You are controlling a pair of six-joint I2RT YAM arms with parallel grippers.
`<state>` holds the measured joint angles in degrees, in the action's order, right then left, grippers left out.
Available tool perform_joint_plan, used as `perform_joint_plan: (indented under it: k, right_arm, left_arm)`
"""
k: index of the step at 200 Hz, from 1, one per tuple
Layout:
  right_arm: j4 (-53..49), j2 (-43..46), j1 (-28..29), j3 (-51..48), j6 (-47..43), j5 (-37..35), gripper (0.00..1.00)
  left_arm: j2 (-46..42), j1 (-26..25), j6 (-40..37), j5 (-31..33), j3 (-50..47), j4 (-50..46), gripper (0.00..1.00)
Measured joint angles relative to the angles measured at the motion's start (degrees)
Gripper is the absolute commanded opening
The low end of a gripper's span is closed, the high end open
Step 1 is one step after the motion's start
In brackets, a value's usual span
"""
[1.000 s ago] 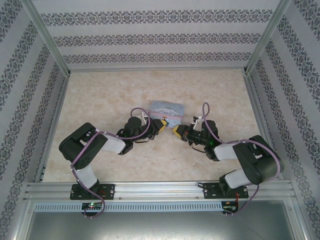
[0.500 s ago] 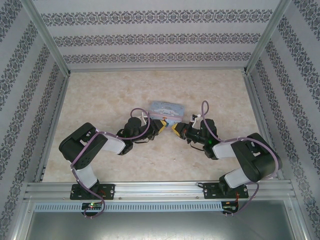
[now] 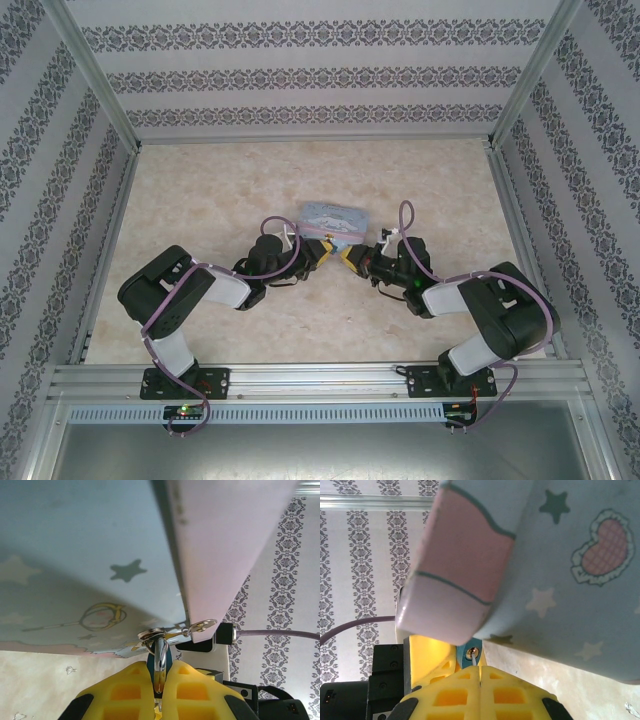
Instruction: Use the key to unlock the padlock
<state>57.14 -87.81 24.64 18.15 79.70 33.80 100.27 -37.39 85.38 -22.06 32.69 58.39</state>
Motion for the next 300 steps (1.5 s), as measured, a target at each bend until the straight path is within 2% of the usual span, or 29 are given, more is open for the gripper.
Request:
perform_joint_plan:
  k: [77,169,254,300]
  right_arm:
    - [1.4,-1.0,0.3,0.4,1.1,-0.6,0.0]
    - [5.2,-5.7,0.3,3.1,4.9,-0.2,0.0]
    - [6.5,-11.9,-3.7,8.6,5.7,9.8,0.0]
    - [6.4,-12.6,-4.0,10.3,5.7,10.9,0.0]
  left_arm:
    - [0.0,0.0,0.0,0.0,0.0,0.0,0.0]
    - [-0.2,0.3,0.0,3.1,0.0,0.4,0.0]
    - [-0.2,0.3,0.6,5.7,0.4,0.5,0.0]
    - [-0.2,0.4,0.9,7.4,0.6,1.4,0.0]
